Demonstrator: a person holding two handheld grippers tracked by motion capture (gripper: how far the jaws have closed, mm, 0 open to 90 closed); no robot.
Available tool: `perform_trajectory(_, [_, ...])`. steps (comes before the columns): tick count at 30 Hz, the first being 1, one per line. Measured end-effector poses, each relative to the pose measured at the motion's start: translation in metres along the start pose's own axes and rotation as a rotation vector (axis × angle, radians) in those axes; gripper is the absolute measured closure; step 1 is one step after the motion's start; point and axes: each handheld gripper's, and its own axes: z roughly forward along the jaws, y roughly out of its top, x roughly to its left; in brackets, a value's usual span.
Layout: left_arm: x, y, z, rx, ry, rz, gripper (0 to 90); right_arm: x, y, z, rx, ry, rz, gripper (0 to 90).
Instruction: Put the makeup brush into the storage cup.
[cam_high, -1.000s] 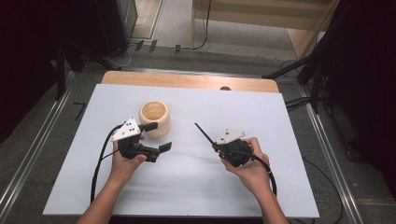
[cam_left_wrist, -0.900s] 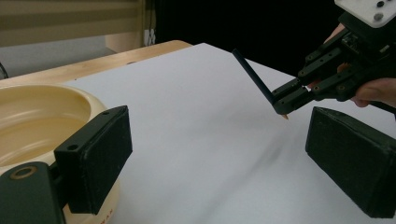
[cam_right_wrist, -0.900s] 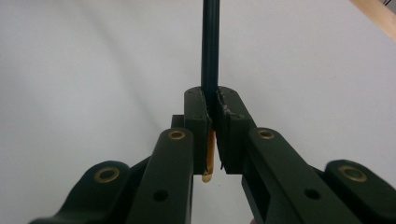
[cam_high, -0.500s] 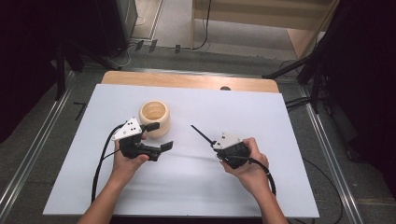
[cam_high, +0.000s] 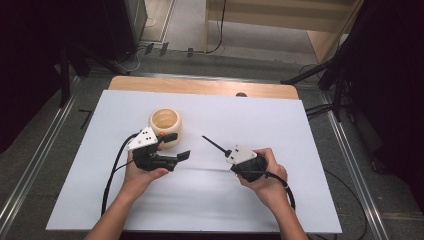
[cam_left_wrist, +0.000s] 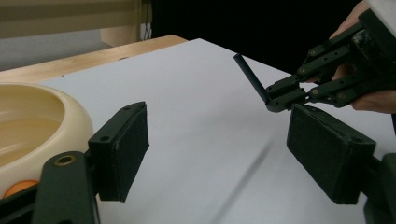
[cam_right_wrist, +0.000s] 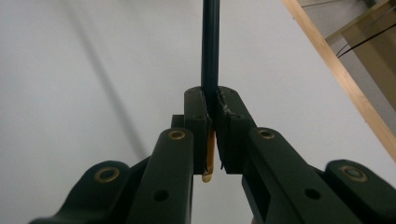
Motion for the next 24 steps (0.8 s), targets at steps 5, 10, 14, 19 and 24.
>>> perform_trajectory(5, [-0.004, 0.0, 0.003, 0.003, -0.01, 0.0, 31.6, 0.004, 0.001, 0.001, -0.004, -0.005, -0.045, 84.7])
perform_trajectory(10, [-0.007, 0.001, 0.005, 0.006, -0.029, 0.004, 35.8, 0.007, 0.002, 0.002, -0.011, -0.008, -0.068, 84.7])
perform_trajectory(14, [-0.008, 0.001, 0.006, 0.005, -0.054, -0.004, 40.0, 0.008, 0.003, 0.002, -0.013, -0.01, -0.08, 84.7])
perform_trajectory(19, [-0.009, 0.001, 0.007, 0.006, -0.076, -0.009, 47.2, 0.009, 0.003, 0.002, -0.02, -0.006, -0.102, 84.7])
perform_trajectory(24, [-0.01, 0.002, 0.009, 0.012, -0.085, -0.009, 51.5, 0.011, 0.004, 0.002, -0.03, -0.011, -0.125, 84.7])
